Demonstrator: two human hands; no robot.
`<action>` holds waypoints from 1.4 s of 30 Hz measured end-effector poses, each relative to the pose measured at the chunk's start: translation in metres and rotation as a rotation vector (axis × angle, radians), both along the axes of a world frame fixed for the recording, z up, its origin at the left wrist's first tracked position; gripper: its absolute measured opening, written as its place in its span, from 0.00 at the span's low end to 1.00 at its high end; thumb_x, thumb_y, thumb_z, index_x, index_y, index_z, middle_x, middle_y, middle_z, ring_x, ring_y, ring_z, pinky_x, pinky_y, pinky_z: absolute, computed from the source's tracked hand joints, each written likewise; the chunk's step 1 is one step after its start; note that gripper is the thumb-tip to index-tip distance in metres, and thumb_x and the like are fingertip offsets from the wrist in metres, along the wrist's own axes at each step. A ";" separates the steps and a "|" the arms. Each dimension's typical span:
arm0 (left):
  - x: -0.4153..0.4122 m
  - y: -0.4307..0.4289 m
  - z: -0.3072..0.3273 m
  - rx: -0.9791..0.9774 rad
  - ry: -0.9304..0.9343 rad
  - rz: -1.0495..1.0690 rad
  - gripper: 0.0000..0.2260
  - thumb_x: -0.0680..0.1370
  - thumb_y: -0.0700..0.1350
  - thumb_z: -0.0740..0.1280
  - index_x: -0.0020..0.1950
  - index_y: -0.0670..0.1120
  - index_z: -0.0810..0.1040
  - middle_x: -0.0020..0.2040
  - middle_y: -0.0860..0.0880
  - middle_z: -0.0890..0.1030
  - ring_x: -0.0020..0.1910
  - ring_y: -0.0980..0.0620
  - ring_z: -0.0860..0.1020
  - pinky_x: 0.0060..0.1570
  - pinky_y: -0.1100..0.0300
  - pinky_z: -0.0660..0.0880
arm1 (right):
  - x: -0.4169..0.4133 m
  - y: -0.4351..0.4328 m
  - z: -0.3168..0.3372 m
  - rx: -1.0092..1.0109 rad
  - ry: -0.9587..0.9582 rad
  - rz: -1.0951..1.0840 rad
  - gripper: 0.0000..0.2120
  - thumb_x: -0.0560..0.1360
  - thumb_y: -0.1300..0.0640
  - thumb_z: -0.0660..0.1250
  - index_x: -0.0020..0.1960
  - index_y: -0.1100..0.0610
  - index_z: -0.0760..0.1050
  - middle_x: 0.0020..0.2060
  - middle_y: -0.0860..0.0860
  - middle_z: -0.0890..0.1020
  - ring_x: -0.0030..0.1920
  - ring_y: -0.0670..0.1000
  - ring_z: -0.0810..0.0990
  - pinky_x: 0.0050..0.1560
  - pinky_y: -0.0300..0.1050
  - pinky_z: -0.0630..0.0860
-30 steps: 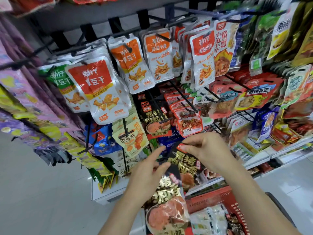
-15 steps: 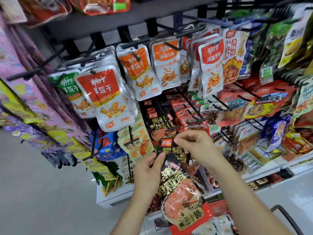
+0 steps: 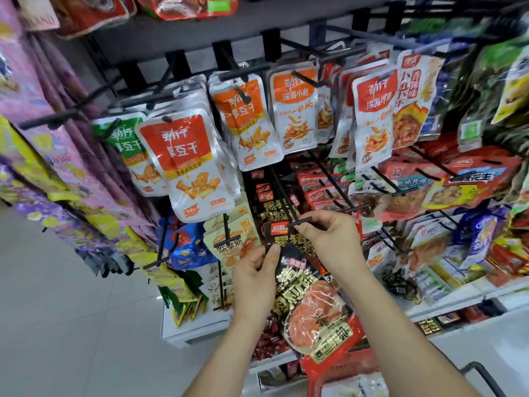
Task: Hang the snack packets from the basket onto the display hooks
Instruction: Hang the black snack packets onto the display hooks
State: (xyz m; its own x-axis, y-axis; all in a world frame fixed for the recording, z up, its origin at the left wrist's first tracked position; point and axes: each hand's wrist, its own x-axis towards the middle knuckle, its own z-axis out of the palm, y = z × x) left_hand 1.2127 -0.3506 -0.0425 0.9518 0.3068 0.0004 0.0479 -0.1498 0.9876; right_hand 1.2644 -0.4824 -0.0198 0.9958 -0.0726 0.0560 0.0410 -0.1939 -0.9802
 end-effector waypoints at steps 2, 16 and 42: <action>0.001 -0.001 0.002 -0.022 0.026 0.024 0.10 0.79 0.46 0.66 0.41 0.53 0.84 0.40 0.49 0.85 0.43 0.43 0.82 0.50 0.44 0.77 | 0.001 0.001 0.004 0.027 0.011 0.014 0.04 0.74 0.62 0.71 0.43 0.54 0.82 0.38 0.47 0.84 0.41 0.45 0.81 0.47 0.39 0.75; 0.021 0.002 -0.003 0.004 0.064 0.077 0.05 0.78 0.49 0.67 0.43 0.54 0.82 0.43 0.53 0.84 0.46 0.56 0.81 0.53 0.57 0.76 | -0.010 -0.004 -0.012 0.258 0.074 -0.092 0.10 0.78 0.63 0.66 0.52 0.49 0.80 0.48 0.45 0.83 0.50 0.44 0.81 0.54 0.49 0.80; 0.051 0.003 0.028 0.518 0.233 -0.250 0.32 0.79 0.49 0.65 0.77 0.60 0.50 0.57 0.49 0.81 0.49 0.46 0.81 0.41 0.57 0.75 | 0.024 0.013 -0.007 0.418 0.199 0.323 0.32 0.75 0.74 0.59 0.67 0.42 0.70 0.68 0.49 0.74 0.67 0.48 0.74 0.59 0.37 0.75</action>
State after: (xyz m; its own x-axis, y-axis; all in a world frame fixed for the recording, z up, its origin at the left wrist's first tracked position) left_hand 1.2641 -0.3476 -0.0146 0.9878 0.0901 -0.1272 0.1553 -0.6411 0.7516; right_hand 1.2886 -0.4699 -0.0264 0.9594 0.2623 -0.1034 -0.1599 0.2042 -0.9658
